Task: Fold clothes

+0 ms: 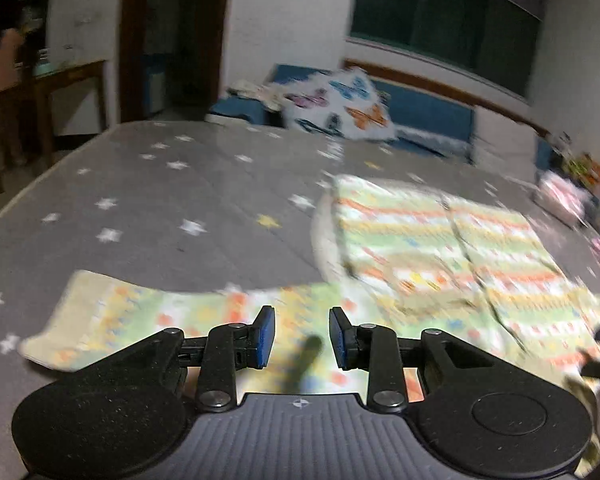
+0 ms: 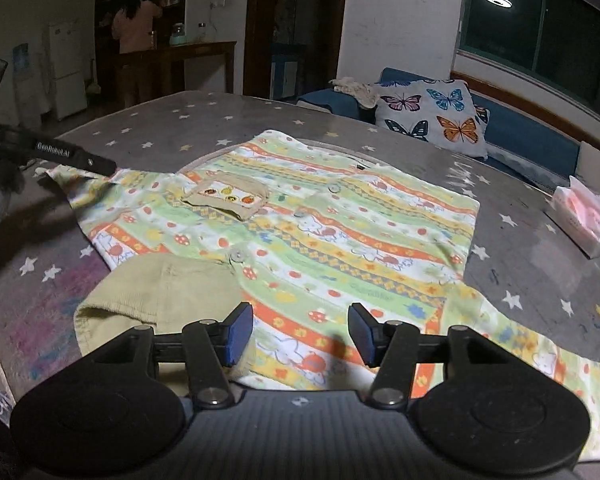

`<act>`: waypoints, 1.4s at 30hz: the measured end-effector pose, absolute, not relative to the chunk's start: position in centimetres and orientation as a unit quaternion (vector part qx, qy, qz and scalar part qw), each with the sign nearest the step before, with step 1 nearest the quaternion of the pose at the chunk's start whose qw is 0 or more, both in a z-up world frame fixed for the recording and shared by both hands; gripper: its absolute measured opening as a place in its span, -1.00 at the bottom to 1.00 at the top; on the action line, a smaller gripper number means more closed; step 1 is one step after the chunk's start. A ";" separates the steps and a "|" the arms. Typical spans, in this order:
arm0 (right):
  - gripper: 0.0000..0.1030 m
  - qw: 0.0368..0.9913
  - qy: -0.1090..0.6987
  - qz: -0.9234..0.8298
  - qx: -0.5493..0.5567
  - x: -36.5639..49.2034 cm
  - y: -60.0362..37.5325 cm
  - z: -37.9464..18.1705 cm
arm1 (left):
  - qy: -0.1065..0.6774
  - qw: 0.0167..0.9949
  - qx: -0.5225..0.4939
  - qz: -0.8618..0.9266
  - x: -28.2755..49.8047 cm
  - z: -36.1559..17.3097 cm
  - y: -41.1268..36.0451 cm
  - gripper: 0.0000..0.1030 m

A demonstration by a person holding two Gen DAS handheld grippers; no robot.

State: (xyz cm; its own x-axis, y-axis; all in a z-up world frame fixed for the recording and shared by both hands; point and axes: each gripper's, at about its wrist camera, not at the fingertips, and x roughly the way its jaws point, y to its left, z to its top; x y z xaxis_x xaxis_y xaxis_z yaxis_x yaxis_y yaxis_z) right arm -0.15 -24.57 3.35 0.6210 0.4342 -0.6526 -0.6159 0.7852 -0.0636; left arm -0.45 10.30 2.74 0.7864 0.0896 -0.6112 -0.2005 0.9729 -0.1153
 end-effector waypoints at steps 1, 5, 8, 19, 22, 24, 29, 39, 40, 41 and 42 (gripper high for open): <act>0.05 0.889 0.321 0.294 -0.140 -0.1 -24.6 3.3 | 0.314 0.941 -0.091 0.092 -0.5 2.8 11.2 -0.37; 0.07 0.889 0.327 0.291 -0.135 0.3 -24.5 2.9 | 0.312 0.932 -0.101 0.158 -1.1 2.4 14.9 -0.30; 0.14 0.887 0.331 0.292 -0.137 0.4 -24.4 2.6 | 0.310 0.924 -0.102 0.199 -1.3 2.0 17.3 -0.15; 0.33 0.884 0.339 0.289 -0.142 0.7 -23.8 2.2 | 0.328 0.922 -0.053 0.200 1.7 0.1 20.4 -0.54; 0.35 0.882 0.345 0.288 -0.144 0.9 -23.7 1.9 | 0.329 0.924 -0.031 0.190 2.6 0.0 20.2 -0.66; 0.35 0.881 0.347 0.287 -0.146 0.9 -23.7 1.8 | 0.329 0.925 -0.014 0.188 3.4 -0.1 19.9 -0.65; 0.35 0.881 0.344 0.287 -0.155 0.7 -23.7 2.3 | 0.328 0.924 -0.014 0.196 3.7 -0.1 20.0 -0.42; 0.36 0.872 0.313 0.334 -0.172 1.2 -20.3 4.6 | 0.311 0.910 -0.110 0.249 -2.0 1.3 21.3 0.04; 0.36 0.869 0.309 0.343 -0.177 1.1 -19.4 4.6 | 0.312 0.908 -0.121 0.251 -2.4 1.3 21.4 0.04; 0.36 0.866 0.306 0.352 -0.181 1.1 -18.5 4.6 | 0.311 0.907 -0.131 0.252 -2.7 1.3 21.5 0.04; 0.36 0.862 0.302 0.361 -0.186 1.1 -17.6 4.7 | 0.310 0.906 -0.139 0.254 -3.1 1.3 21.6 0.04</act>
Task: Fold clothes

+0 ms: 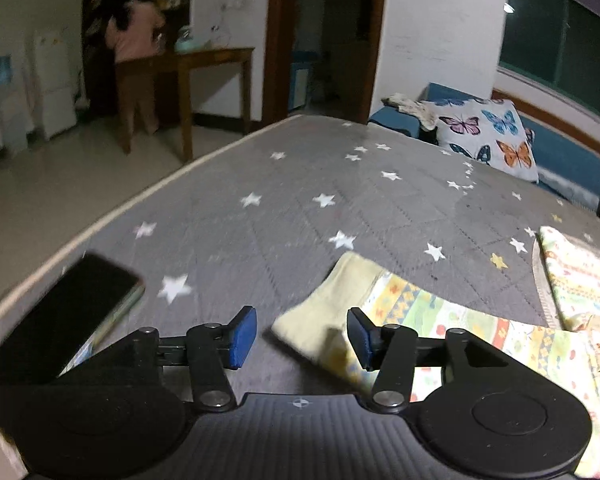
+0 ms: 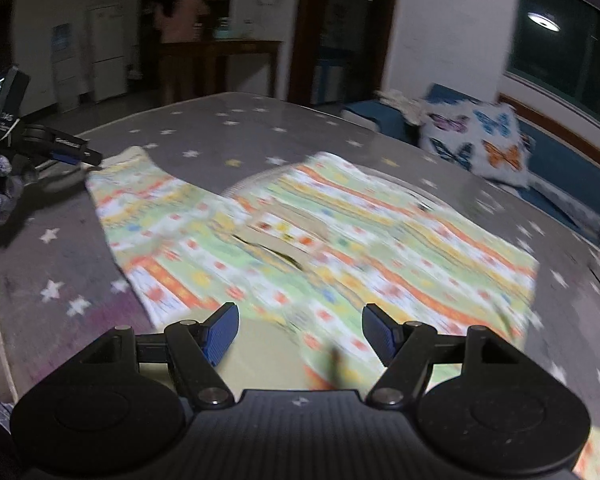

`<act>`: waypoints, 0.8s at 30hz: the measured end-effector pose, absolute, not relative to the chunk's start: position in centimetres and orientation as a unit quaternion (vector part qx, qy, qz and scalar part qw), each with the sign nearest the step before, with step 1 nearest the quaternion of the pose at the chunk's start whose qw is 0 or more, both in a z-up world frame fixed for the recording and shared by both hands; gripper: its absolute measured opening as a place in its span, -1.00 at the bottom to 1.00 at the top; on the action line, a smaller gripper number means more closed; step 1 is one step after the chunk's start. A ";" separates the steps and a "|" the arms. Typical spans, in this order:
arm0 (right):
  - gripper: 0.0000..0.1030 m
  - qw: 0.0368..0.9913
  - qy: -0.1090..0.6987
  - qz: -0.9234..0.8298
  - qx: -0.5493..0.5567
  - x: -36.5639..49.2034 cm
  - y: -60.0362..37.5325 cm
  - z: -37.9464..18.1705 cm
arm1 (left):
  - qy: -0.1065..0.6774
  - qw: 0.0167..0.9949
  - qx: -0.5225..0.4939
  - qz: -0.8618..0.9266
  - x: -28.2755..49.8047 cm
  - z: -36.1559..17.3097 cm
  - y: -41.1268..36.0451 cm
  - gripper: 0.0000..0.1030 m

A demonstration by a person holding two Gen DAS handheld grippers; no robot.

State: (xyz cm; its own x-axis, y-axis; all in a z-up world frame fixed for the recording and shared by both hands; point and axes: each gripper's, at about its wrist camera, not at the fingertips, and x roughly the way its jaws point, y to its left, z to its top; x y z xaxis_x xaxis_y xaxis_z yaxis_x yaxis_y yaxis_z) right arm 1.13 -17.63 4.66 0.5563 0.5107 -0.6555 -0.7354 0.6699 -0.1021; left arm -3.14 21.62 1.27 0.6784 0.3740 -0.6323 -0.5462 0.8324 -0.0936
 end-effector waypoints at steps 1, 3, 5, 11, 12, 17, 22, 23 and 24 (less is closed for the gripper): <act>0.36 0.859 0.299 0.370 -0.190 1.1 -16.8 4.7 | 0.309 0.905 -0.144 0.254 -3.3 1.3 21.7 0.02; 0.36 0.852 0.291 0.386 -0.199 1.0 -14.9 4.7 | 0.306 0.905 -0.152 0.252 -3.6 1.3 21.9 0.00; 0.36 0.847 0.289 0.398 -0.202 1.1 -13.2 4.5 | 0.307 0.905 -0.156 0.248 -3.7 1.3 22.0 0.00; 0.36 0.824 0.301 0.417 -0.236 0.9 -8.7 2.2 | 0.304 0.905 -0.173 0.241 -3.9 1.1 22.2 -0.15; 0.36 0.820 0.304 0.418 -0.244 0.8 -8.1 1.8 | 0.305 0.905 -0.174 0.240 -3.9 1.0 22.1 -0.15; 0.36 0.822 0.298 0.413 -0.253 0.3 -8.2 1.8 | 0.306 0.903 -0.182 0.238 -3.6 0.5 22.1 -0.30; 0.36 0.832 0.295 0.408 -0.232 0.4 -9.6 2.9 | 0.302 0.905 -0.190 0.233 -3.3 0.6 22.2 -0.84; 0.36 0.835 0.295 0.406 -0.225 0.5 -10.0 3.3 | 0.299 0.906 -0.191 0.230 -3.3 0.8 22.0 -0.87; 0.36 0.838 0.295 0.404 -0.218 0.5 -10.5 3.6 | 0.296 0.908 -0.192 0.227 -3.3 1.1 21.9 -0.89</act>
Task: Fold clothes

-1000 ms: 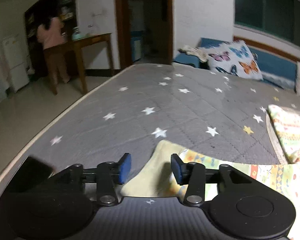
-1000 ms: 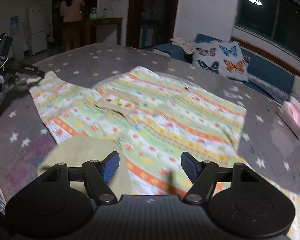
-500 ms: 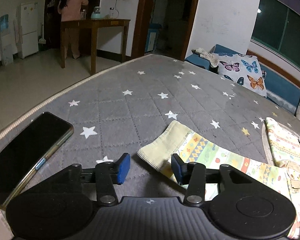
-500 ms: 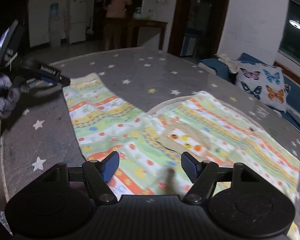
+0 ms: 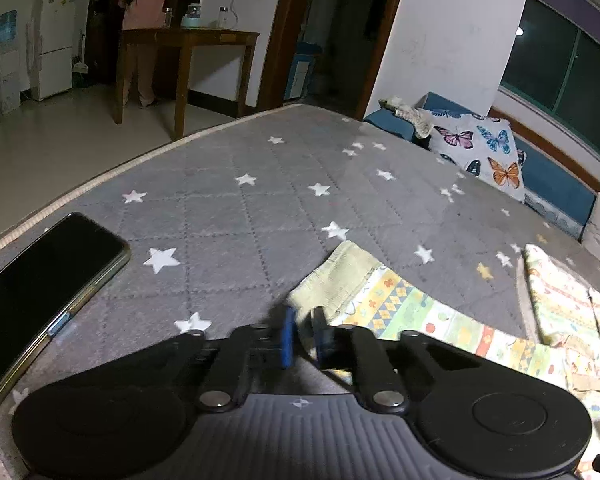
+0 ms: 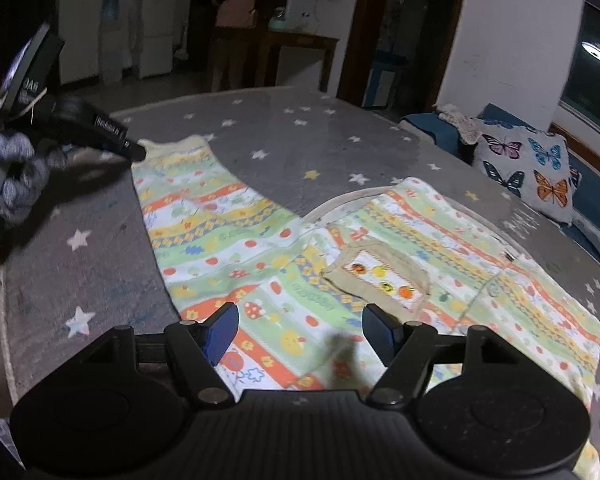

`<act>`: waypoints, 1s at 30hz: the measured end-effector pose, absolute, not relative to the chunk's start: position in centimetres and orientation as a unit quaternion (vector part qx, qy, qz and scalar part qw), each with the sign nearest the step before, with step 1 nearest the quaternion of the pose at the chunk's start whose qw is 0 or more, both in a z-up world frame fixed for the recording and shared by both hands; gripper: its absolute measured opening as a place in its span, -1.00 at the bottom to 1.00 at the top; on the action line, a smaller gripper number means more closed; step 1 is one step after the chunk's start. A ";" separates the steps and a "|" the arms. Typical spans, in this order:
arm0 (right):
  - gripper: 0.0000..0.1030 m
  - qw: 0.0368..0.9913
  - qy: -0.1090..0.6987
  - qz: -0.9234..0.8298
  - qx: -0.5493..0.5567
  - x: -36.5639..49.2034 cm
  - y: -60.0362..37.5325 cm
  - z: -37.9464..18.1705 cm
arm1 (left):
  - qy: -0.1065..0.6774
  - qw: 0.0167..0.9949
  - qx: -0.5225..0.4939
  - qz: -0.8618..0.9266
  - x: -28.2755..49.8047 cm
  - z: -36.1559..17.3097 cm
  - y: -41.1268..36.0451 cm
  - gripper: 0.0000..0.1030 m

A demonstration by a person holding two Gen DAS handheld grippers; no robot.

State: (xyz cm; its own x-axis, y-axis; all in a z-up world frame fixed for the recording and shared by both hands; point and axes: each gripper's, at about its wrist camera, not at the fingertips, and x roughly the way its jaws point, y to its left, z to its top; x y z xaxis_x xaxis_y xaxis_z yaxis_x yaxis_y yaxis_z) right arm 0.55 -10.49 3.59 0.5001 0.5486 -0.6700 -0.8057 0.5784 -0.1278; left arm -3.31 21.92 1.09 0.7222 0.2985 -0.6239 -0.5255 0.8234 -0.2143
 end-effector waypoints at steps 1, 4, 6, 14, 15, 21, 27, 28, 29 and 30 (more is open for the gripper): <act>0.36 0.842 0.294 0.400 -0.212 0.7 -11.0 3.9 | 0.291 0.910 -0.191 0.224 -3.3 1.5 21.7 -0.91; 0.36 0.852 0.292 0.388 -0.196 1.0 -12.5 4.8 | 0.266 0.927 -0.177 0.198 -3.0 4.0 19.8 -0.92; 0.36 0.860 0.292 0.376 -0.183 1.4 -13.9 5.2 | 0.249 0.939 -0.165 0.171 -2.7 5.9 17.9 -0.92; 0.36 0.891 0.301 0.312 -0.139 3.0 -19.7 5.3 | 0.203 0.973 -0.112 0.021 -0.6 11.4 7.8 -0.92; 0.36 0.895 0.303 0.300 -0.133 3.2 -20.7 5.2 | 0.200 0.974 -0.105 0.001 -0.3 11.8 6.3 -0.92; 0.33 0.912 0.317 0.243 -0.099 3.8 -25.7 4.2 | 0.197 0.970 -0.084 -0.114 1.6 11.8 -1.8 -0.92; 0.21 0.916 0.345 0.201 -0.041 4.1 -29.7 3.0 | 0.263 0.939 -0.054 -0.216 3.1 8.1 -8.7 -0.86; 0.20 0.915 0.348 0.200 -0.034 4.1 -30.1 2.9 | 0.273 0.935 -0.045 -0.221 3.1 7.5 -9.4 -0.85; 0.19 0.915 0.350 0.199 -0.029 4.0 -30.4 2.9 | 0.283 0.931 -0.034 -0.229 3.0 6.9 -9.9 -0.84; 0.17 0.915 0.351 0.199 -0.024 3.9 -30.6 2.9 | 0.289 0.927 -0.025 -0.236 3.0 6.5 -10.2 -0.80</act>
